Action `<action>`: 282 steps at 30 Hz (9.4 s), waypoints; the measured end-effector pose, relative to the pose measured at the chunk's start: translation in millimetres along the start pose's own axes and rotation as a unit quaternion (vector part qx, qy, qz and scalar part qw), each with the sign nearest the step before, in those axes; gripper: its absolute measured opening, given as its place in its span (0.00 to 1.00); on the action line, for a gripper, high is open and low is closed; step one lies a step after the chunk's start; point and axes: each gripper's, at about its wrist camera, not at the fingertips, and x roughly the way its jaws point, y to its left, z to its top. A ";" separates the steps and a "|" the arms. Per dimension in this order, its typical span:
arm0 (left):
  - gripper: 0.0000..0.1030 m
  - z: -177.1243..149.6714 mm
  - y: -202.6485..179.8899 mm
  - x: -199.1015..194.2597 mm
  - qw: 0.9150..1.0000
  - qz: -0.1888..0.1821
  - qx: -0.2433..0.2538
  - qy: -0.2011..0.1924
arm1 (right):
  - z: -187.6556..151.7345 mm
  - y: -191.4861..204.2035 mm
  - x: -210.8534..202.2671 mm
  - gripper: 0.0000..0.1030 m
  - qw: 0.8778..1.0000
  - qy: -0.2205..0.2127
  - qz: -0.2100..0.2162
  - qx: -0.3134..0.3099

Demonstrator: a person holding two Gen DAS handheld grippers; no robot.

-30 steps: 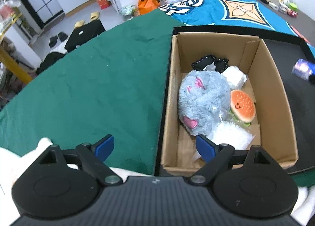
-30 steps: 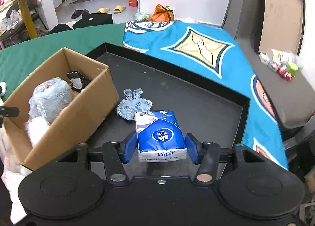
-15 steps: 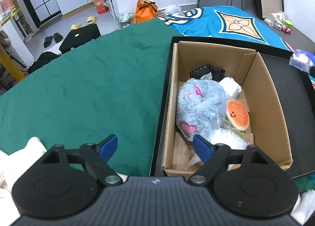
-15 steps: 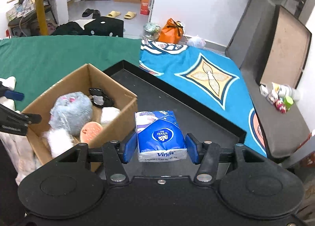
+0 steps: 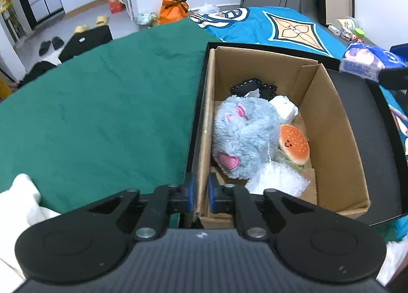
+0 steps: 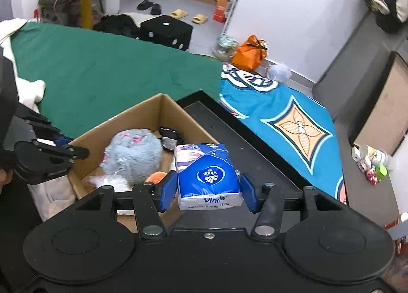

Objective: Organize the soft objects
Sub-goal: 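Lift the tissue pack with the right tool and carry it over the box, then lower the tissue pack into the box and open the right tool, then move the right tool back over the grey lace cloth on the tray, then grasp the grey lace cloth with the right tool, then lift the grey lace cloth and carry it over the box, then release the grey lace cloth into the box with the right tool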

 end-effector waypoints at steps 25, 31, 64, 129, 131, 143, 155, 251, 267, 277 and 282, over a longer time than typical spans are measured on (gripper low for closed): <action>0.09 -2.0 13.3 -4.2 0.999 -0.032 -0.029 -0.009 | -5.5 63.6 4.0 0.52 0.995 0.056 0.037 -0.079; 0.09 -2.0 14.1 -4.6 0.999 -0.032 -0.031 -0.009 | -4.7 56.4 0.5 0.54 0.996 0.047 0.053 -0.057; 0.44 8.5 4.1 -15.1 1.000 0.015 -0.024 -0.003 | -34.7 -54.7 28.6 0.57 0.993 0.011 0.060 0.105; 0.75 54.2 -47.9 17.2 0.987 0.155 0.039 0.034 | -123.4 -125.6 143.7 0.08 0.920 0.011 0.139 0.365; 0.75 51.7 -47.8 14.8 0.987 0.155 0.038 0.035 | -127.2 -126.0 139.6 0.08 0.918 0.012 0.139 0.372; 0.75 39.2 -50.6 0.9 0.987 0.153 0.043 0.037 | -166.3 -146.7 120.7 0.08 0.893 0.048 0.138 0.425; 0.75 34.9 -52.4 -4.5 0.987 0.153 0.046 0.037 | -163.0 -149.4 117.0 0.58 0.896 0.023 0.113 0.429; 0.09 -4.2 4.7 -5.9 1.000 0.003 -0.029 -0.010 | 7.4 -26.7 22.6 0.13 0.974 -0.029 0.002 0.224; 0.09 -9.0 12.7 -6.5 0.999 -0.014 -0.035 -0.018 | 39.6 -1.3 40.7 0.18 0.981 -0.023 -0.021 0.192; 0.09 -8.5 17.0 -4.4 0.999 -0.020 -0.041 -0.019 | 24.4 -9.1 34.6 0.42 0.975 -0.020 -0.019 0.222; 0.09 -9.0 15.1 -5.2 0.999 -0.017 -0.038 -0.019 | 7.9 -20.4 21.9 0.45 0.965 -0.026 -0.013 0.261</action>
